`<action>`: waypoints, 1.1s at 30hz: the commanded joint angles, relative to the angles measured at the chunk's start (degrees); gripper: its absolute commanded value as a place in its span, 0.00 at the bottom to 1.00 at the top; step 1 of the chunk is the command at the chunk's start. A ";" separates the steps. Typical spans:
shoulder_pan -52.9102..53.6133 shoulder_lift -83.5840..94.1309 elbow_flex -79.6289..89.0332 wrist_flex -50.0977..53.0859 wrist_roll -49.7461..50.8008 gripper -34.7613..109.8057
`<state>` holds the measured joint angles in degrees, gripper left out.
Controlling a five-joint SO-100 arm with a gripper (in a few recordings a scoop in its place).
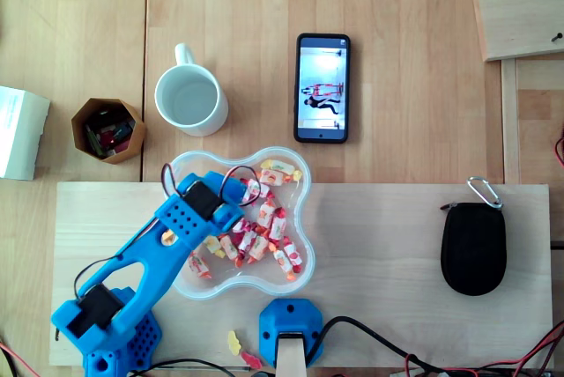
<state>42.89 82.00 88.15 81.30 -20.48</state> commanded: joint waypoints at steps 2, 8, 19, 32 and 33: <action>1.05 7.56 3.60 -0.35 -0.97 0.38; 1.32 9.67 7.47 -0.44 -0.88 0.38; 2.02 9.84 11.34 -2.90 -0.97 0.38; 5.10 10.55 13.27 -8.44 -0.97 0.38; 5.19 10.55 13.54 -8.61 -1.05 0.38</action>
<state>46.41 88.95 101.43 72.25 -20.48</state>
